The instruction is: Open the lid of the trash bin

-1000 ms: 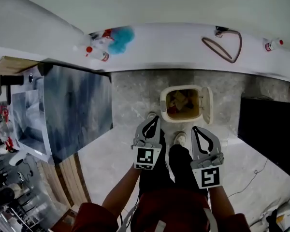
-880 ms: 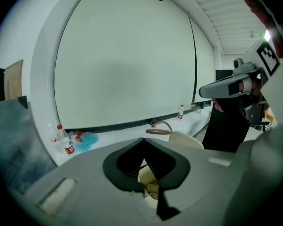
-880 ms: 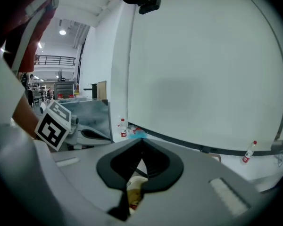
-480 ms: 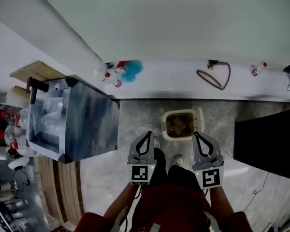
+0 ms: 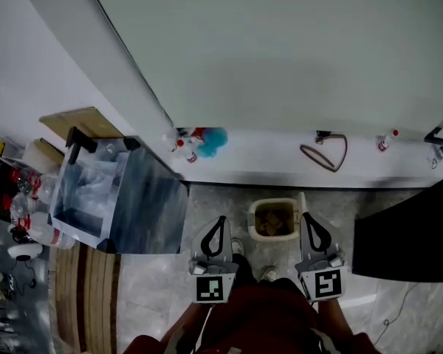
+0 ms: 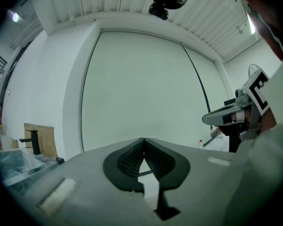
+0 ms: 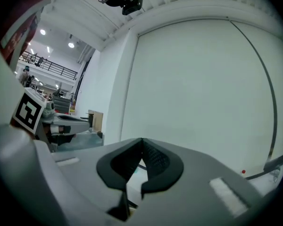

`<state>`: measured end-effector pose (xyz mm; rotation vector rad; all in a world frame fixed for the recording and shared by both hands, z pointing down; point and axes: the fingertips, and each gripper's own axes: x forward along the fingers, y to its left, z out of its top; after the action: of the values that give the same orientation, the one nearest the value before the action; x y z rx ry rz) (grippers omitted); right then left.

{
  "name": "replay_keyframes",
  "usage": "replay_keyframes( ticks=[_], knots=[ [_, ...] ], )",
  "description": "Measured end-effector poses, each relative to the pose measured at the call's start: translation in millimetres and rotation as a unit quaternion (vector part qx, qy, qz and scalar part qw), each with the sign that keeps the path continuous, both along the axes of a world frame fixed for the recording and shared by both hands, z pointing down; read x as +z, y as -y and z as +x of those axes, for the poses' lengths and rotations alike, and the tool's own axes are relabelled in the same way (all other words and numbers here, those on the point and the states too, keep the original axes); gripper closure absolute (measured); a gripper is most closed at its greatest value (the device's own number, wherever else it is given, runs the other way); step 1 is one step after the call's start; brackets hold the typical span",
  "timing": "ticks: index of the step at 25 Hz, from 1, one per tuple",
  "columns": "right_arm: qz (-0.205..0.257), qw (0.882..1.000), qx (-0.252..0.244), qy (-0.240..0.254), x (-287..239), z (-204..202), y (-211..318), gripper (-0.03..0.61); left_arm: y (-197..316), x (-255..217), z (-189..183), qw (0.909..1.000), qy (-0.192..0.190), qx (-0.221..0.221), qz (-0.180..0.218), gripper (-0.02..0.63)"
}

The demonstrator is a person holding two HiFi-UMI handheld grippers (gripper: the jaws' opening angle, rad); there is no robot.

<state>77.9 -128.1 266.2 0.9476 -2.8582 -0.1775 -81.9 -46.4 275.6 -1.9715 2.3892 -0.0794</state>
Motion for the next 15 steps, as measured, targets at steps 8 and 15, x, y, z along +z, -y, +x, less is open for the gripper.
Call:
replay_keyframes(
  ticks=[8, 15],
  knots=[
    [0.046, 0.998, 0.012, 0.032, -48.5, 18.8, -13.0, 0.578, -32.9, -58.4, -2.7, 0.9974, 0.037, -0.028, 0.055, 0.612],
    [0.055, 0.998, 0.012, 0.029, -52.3, 22.7, -16.3, 0.578, -44.9, -68.8, -10.1, 0.9951, 0.048, -0.048, 0.072, 0.612]
  ],
)
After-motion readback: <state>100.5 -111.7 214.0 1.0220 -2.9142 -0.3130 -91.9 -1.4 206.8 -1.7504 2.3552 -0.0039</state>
